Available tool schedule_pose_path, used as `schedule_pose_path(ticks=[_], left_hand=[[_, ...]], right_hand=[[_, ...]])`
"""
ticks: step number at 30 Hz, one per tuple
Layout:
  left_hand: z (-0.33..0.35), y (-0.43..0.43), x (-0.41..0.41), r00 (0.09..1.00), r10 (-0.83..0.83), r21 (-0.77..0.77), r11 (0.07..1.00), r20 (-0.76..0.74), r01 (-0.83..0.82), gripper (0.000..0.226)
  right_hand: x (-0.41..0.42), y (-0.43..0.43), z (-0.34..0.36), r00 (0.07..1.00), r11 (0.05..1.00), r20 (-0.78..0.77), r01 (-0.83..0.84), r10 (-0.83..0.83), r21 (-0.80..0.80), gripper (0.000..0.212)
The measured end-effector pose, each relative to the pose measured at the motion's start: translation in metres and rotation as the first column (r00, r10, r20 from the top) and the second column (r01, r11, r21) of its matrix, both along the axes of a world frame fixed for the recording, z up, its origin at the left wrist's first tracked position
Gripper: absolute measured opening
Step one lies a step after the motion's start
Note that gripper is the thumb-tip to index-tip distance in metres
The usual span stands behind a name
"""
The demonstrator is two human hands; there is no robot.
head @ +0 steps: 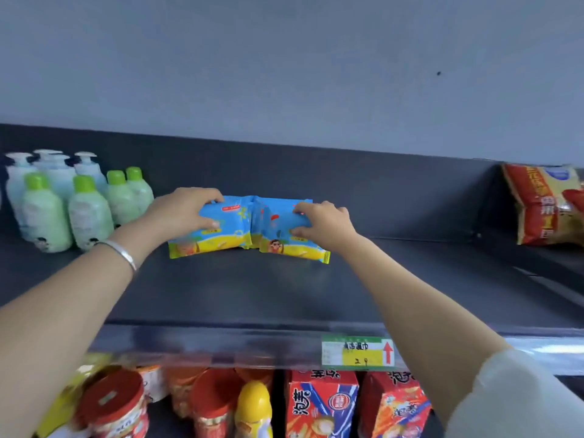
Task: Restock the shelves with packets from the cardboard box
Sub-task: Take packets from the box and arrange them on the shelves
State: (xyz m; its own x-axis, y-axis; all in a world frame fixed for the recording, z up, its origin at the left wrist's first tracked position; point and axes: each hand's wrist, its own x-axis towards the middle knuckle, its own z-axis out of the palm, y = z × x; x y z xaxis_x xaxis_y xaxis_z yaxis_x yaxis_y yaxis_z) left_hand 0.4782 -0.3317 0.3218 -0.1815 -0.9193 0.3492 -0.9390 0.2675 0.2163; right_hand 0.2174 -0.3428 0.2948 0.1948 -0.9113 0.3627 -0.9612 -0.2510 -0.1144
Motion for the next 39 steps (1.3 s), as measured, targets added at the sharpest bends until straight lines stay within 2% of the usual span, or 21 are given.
schedule_pose_path(ticks=[4, 9, 14, 17, 21, 26, 33, 39], left_hand=[[-0.01, -0.027, 0.025, 1.0, -0.004, 0.039, 0.999, 0.016, 0.004, 0.044], [-0.012, -0.054, 0.027, 0.996, -0.028, 0.047, 0.999, 0.089, 0.023, 0.046], [-0.017, -0.074, 0.019, 0.973, -0.075, 0.027, 0.997, 0.219, 0.07, 0.044], [-0.027, -0.079, 0.015, 0.96, -0.046, -0.068, 0.995, 0.276, 0.067, 0.043], [-0.034, -0.079, 0.015, 0.961, -0.024, -0.162, 0.984, 0.275, 0.071, 0.052], [-0.034, -0.073, 0.014, 0.967, -0.031, -0.159, 0.984, 0.254, 0.073, 0.056], [-0.023, -0.054, -0.017, 0.971, -0.11, -0.213, 0.965, 0.21, 0.155, 0.035], [-0.016, -0.02, -0.103, 0.941, -0.281, -0.268, 0.907, 0.188, 0.324, 0.022]], right_hand=[[0.029, -0.031, -0.001, 0.998, 0.998, -0.054, -0.032, 0.035, 0.063, 0.045], [0.042, -0.048, -0.009, 0.991, 0.994, -0.131, -0.009, -0.006, -0.113, 0.046], [0.041, -0.052, -0.014, 0.985, 0.99, -0.171, -0.007, -0.017, -0.14, 0.046], [0.042, -0.051, -0.017, 0.982, 0.984, -0.188, 0.0, -0.034, -0.176, 0.047], [0.042, -0.051, -0.018, 0.98, 0.982, -0.194, 0.006, -0.043, -0.189, 0.046], [0.043, -0.048, -0.016, 0.977, 0.983, -0.209, 0.003, -0.042, -0.184, 0.048], [0.026, -0.022, -0.004, 0.99, 0.984, -0.139, 0.005, -0.03, -0.177, 0.047], [-0.022, 0.027, -0.005, 0.994, 0.97, -0.095, 0.037, -0.061, -0.239, 0.037]])
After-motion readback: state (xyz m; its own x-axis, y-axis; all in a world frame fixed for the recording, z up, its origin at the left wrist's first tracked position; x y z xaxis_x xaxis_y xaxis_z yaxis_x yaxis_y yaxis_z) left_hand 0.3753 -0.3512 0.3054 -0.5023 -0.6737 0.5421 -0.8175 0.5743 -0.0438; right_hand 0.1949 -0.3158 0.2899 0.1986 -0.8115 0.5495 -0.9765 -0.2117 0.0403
